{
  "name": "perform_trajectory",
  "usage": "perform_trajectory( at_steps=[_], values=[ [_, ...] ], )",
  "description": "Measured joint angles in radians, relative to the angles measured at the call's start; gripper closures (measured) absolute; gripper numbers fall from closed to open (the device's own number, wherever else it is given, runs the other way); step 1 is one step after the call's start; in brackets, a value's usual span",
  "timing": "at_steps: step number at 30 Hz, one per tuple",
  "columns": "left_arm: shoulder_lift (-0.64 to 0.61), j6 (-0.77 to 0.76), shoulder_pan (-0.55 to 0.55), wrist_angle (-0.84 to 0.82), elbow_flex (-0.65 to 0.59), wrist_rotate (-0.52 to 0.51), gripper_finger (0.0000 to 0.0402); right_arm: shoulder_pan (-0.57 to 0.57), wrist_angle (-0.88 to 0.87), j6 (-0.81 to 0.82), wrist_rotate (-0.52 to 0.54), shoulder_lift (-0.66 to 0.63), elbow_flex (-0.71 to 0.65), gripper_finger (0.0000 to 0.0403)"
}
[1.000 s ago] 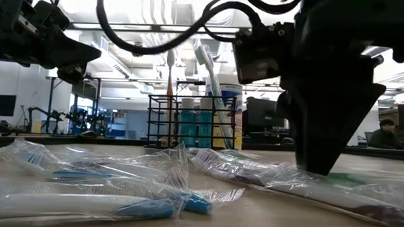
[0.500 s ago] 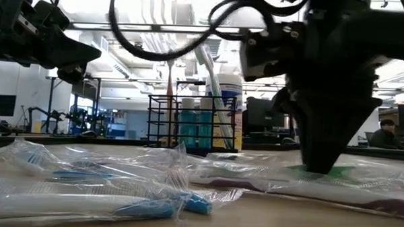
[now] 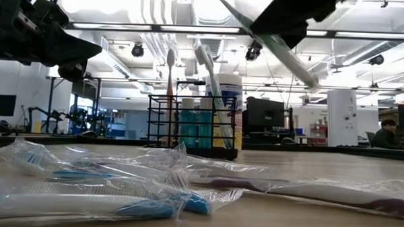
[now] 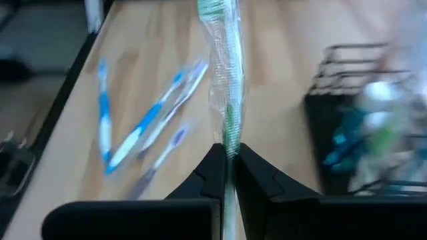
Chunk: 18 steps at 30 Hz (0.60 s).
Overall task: Pick & Place toothbrushing station
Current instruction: Put the green toothbrush into the black wire organizer
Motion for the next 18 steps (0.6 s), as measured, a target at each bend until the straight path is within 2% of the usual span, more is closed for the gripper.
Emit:
perform_trajectory(
  at_steps=[5,7,10,14,18],
  values=[
    [0.000,-0.001,0.000,0.024,0.000,0.011,0.0390,-0.033,0.372,-0.076,0.008,-0.087,-0.230,0.0389],
    [0.000,-0.001,0.000,0.028,0.000,0.011,0.0390,-0.051,0.552,-0.106,0.006,-0.101,-0.309,0.0389],
    [0.000,0.000,0.000,0.033,0.000,0.013,0.0390,-0.081,0.722,-0.143,0.010,-0.102,-0.412,0.0389],
    [0.000,0.000,0.000,0.033,0.000,0.013,0.0390,-0.121,0.804,-0.167,0.004,-0.161,-0.506,0.0389],
    [0.000,0.000,0.000,0.036,0.000,0.013,0.0390,-0.161,0.746,-0.208,0.009,-0.308,-0.560,0.0390]
  ],
)
